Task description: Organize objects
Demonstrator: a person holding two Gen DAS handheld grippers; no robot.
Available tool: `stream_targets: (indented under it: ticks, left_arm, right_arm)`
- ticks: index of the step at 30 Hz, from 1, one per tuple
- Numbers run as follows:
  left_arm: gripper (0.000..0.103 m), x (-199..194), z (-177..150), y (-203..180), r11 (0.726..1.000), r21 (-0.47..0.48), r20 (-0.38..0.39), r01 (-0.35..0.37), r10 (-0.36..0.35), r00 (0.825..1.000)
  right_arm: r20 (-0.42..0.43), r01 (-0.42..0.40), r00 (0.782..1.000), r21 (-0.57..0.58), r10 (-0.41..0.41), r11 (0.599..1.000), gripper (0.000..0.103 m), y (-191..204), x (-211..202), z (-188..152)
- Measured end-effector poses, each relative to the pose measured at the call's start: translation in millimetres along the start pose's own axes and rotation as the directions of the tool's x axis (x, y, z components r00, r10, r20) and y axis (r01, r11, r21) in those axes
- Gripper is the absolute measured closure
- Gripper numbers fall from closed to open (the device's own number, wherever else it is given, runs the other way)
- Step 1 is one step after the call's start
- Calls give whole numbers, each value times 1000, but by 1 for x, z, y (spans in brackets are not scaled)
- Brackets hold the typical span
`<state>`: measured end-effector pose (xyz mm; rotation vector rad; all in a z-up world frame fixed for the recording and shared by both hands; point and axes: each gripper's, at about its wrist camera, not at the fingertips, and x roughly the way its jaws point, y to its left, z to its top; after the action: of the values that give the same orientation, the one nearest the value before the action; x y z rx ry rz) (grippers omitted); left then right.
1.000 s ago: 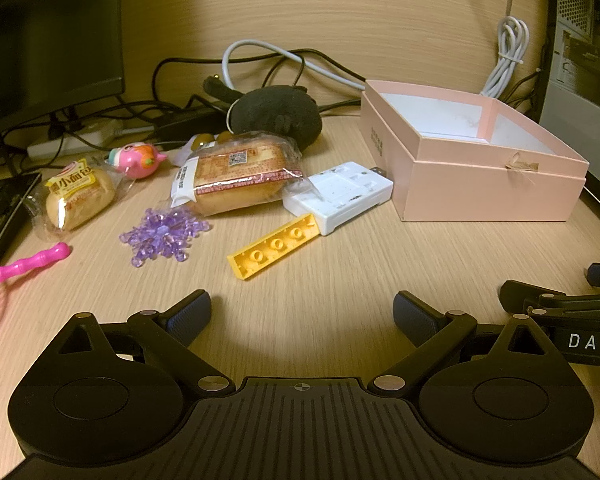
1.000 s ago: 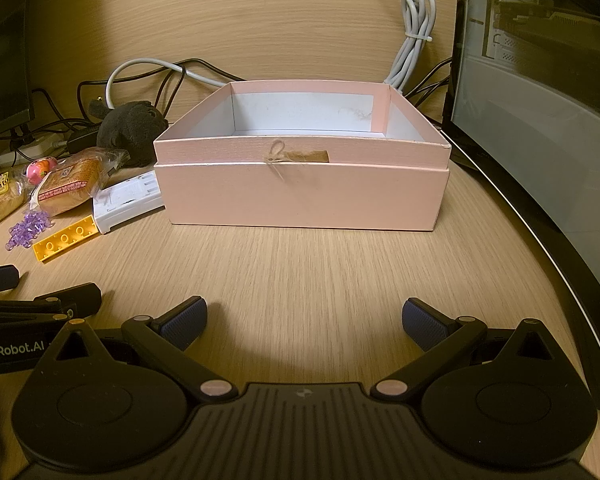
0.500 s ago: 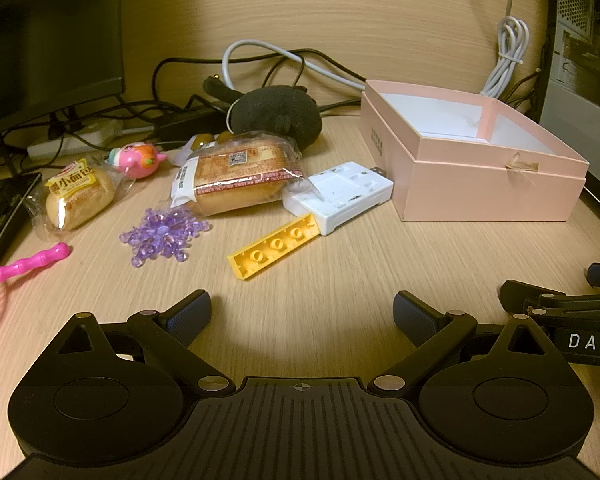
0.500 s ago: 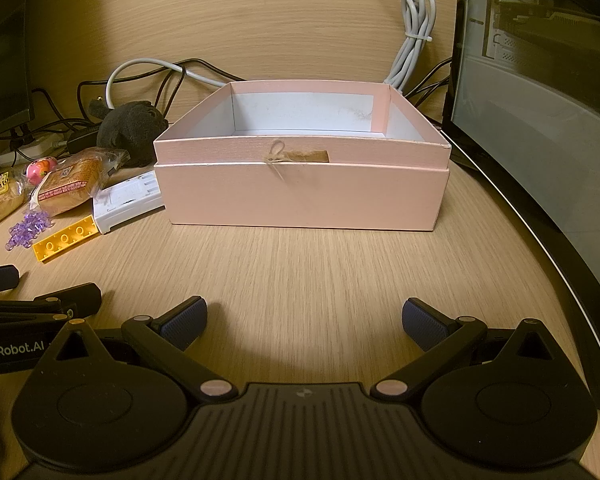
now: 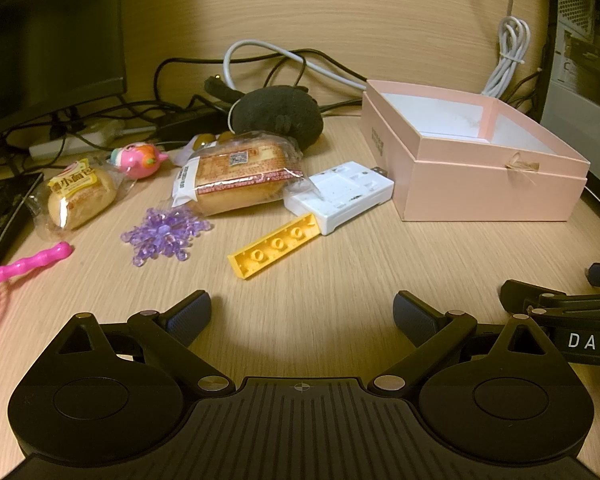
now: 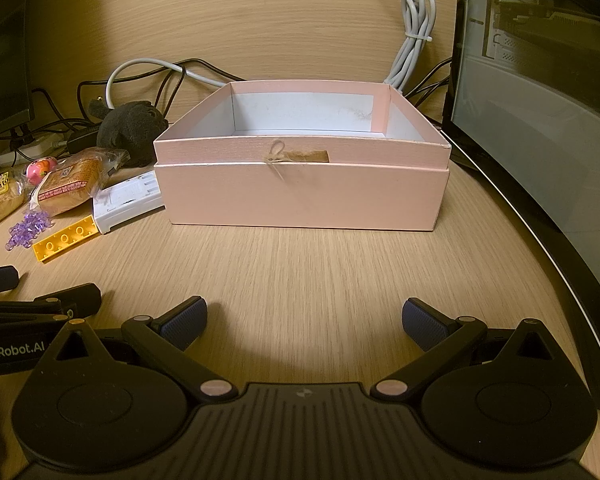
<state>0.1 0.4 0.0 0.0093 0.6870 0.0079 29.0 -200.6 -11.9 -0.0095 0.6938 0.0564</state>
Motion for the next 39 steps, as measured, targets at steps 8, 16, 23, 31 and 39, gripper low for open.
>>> stream_targets:
  ticks: [8,16,23,31,39]
  left_arm:
    - [3,1,1,-2,1000,-9,0,-10,10,1000]
    - [5,-12,-2,13,997,-36,-7,64,-64,998]
    - [5,-80,7,95,993,109,158,-45,28,987]
    - [5,-71,27,232,984,97,-61,-151,157,986]
    - [5,-33,13,242,997,57,-162,-60,69,984]
  right_arm:
    - [0,-6,1000,-2,6,1000,0,-1,0,0]
    - [-76,-35,997,-18,33,999,0,-6,-2,6]
    - [-99,-10,995,-7,10,1000,0,-4,-3,6]
    - [-188,-80,980,-28,73,996,0,7,-6,15]
    - [-132,-141,984,-186,117,972,0,74,-36,16]
